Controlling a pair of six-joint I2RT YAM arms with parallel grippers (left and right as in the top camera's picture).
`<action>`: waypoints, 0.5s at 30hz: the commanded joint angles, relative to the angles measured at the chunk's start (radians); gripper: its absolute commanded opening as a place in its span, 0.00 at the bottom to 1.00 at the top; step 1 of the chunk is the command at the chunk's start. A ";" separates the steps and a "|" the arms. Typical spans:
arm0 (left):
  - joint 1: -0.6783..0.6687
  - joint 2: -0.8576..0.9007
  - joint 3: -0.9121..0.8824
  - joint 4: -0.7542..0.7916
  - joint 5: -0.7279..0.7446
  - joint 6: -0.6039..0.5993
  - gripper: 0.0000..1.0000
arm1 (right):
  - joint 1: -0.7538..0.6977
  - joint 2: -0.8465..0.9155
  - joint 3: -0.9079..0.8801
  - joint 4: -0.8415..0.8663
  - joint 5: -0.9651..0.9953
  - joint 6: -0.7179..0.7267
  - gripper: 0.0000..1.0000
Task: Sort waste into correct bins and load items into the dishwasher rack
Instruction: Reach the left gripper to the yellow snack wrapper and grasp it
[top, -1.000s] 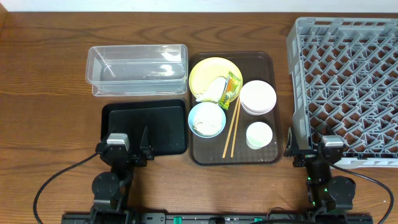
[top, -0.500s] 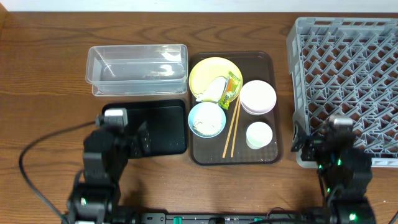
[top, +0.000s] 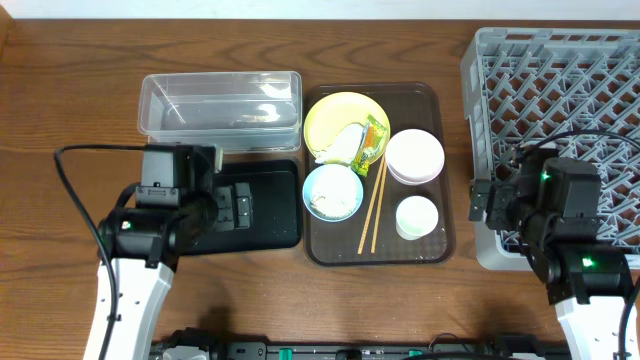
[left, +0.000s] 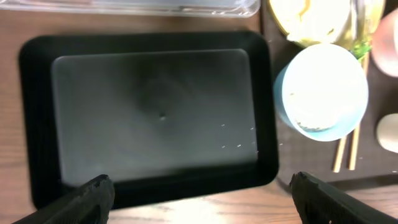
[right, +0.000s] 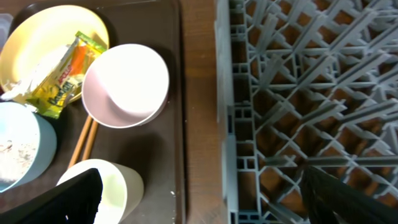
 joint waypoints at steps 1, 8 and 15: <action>0.005 0.001 0.024 0.065 0.066 -0.010 0.93 | 0.013 -0.005 0.027 -0.003 -0.029 -0.005 0.99; -0.015 0.093 0.076 0.255 0.141 -0.054 0.93 | 0.013 -0.006 0.027 0.002 -0.029 -0.005 0.99; -0.116 0.305 0.252 0.338 0.098 -0.004 0.91 | 0.013 -0.007 0.027 0.001 -0.029 -0.005 0.99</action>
